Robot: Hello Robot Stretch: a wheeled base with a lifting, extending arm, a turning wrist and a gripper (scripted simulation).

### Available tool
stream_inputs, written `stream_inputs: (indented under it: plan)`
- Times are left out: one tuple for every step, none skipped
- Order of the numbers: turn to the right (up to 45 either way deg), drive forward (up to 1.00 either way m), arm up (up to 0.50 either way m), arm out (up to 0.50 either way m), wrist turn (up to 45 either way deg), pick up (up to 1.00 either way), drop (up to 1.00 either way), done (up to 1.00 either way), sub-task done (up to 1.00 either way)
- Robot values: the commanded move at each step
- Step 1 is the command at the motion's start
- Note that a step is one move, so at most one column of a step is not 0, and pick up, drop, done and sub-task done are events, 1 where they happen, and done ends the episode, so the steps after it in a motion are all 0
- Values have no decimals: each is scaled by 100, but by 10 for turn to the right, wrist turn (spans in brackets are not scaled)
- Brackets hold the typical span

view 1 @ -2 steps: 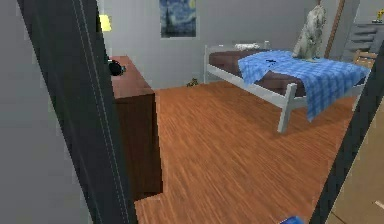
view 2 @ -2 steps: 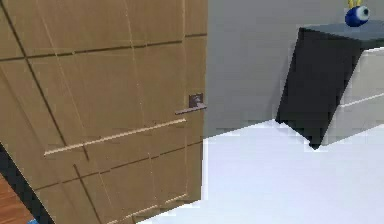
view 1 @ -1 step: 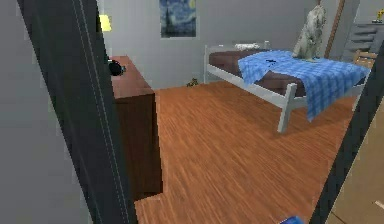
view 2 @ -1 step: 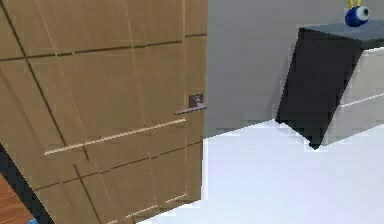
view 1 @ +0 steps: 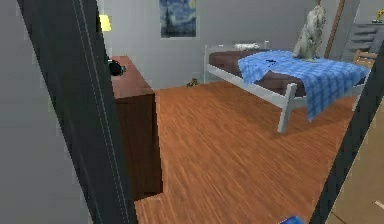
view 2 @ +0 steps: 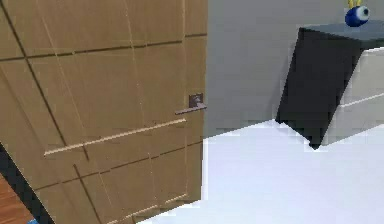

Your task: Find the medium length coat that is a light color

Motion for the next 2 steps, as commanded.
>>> stream_inputs:
  plan:
    - [210, 0, 0, 0, 0, 0, 0, 0, 0]
    - [330, 0, 0, 0, 0, 0, 0, 0, 0]
